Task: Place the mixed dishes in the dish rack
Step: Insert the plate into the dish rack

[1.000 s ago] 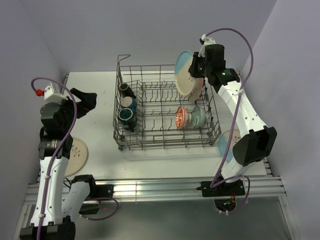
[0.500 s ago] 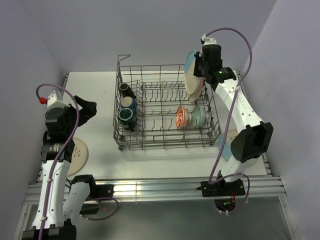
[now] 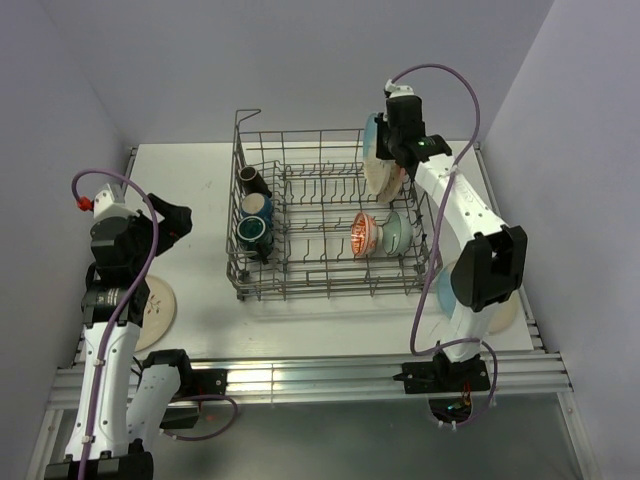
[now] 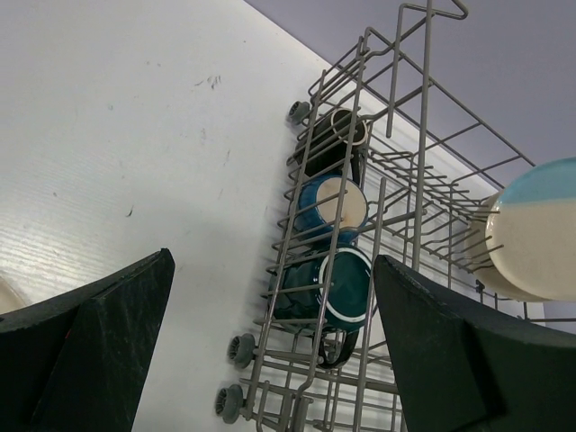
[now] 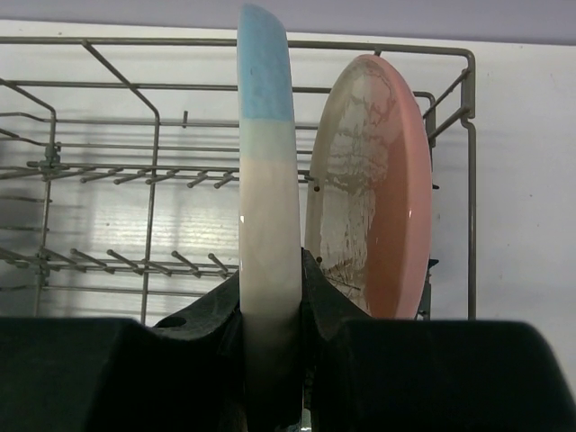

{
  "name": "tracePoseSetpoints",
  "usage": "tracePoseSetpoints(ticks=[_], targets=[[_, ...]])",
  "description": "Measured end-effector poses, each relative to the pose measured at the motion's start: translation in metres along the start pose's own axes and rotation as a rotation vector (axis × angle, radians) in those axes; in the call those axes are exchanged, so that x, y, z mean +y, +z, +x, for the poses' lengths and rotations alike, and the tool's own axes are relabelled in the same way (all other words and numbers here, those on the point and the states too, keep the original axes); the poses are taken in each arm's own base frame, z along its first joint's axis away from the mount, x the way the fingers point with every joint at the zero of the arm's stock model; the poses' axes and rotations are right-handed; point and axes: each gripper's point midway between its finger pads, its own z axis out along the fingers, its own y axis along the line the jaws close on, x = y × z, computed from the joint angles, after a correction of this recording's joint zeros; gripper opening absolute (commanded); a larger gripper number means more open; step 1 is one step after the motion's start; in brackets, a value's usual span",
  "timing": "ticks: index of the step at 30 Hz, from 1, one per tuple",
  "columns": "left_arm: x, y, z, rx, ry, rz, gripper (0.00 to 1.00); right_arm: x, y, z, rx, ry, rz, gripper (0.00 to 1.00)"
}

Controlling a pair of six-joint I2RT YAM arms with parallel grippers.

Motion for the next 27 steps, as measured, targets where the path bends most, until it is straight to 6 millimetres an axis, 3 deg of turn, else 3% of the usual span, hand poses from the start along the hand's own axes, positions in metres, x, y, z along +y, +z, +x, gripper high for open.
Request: tracePoseSetpoints(ticks=[10, 16, 18, 27], targets=[[0.001, 0.0, 0.001, 0.006, -0.001, -0.005, 0.99, 0.011, 0.023, 0.022, 0.042, -0.037, 0.041, 0.03], [0.004, -0.001, 0.005, 0.02, -0.003, -0.015, 0.99, 0.02, 0.035, 0.035, 0.063, -0.045, 0.046, 0.34], [0.005, -0.001, 0.006, 0.021, -0.009, -0.026, 0.99, 0.022, 0.036, 0.03, 0.044, -0.036, 0.039, 0.45], [0.028, -0.005, 0.012, 0.022, -0.09, -0.157, 0.97, 0.028, 0.036, 0.012, -0.028, -0.009, 0.018, 0.7]])
